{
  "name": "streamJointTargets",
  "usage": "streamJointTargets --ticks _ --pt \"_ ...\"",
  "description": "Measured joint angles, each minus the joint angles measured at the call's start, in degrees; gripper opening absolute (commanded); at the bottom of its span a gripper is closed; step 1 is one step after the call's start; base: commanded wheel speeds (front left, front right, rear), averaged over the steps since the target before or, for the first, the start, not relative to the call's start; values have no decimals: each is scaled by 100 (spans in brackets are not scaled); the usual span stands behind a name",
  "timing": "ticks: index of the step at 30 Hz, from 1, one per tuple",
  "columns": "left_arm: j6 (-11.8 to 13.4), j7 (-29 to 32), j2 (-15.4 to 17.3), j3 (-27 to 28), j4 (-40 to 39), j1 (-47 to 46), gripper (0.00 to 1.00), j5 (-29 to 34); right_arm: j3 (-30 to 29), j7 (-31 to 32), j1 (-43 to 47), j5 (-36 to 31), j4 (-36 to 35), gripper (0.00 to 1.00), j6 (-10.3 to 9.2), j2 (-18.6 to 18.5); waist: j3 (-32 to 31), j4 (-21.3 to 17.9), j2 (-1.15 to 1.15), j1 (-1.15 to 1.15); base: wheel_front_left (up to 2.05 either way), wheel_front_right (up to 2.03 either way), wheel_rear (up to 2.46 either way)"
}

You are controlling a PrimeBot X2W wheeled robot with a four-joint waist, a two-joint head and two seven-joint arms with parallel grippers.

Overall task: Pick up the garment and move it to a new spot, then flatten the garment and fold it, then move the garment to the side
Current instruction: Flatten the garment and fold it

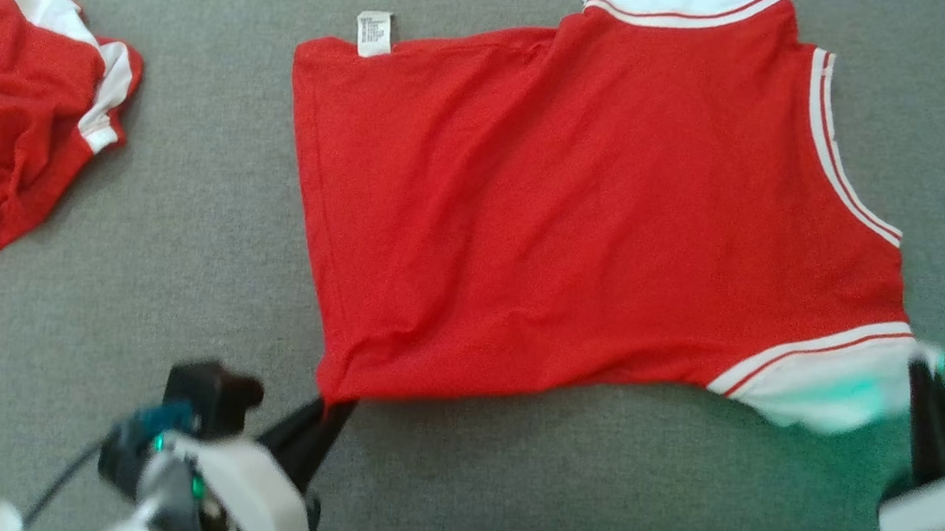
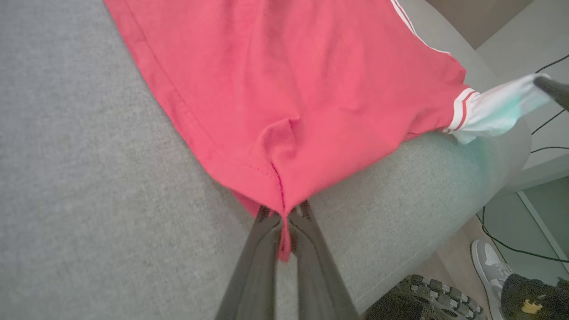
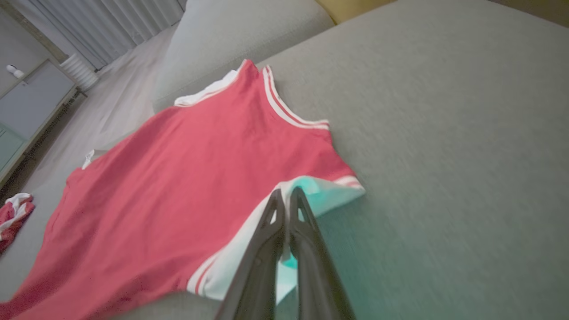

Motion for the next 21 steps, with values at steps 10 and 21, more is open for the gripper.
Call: streamJointTargets --ticks 10,21 --pt "-280 1217 54 132 528 -1608 0 -336 124 878 -2378 -837 626 0 0 -27 317 138 0 0 0 0 0" --pt "-532 1671 -247 69 1784 -2905 44 -432 397 806 -3888 -1416 2051 69 0 -288 672 226 0 2 0 0 0"
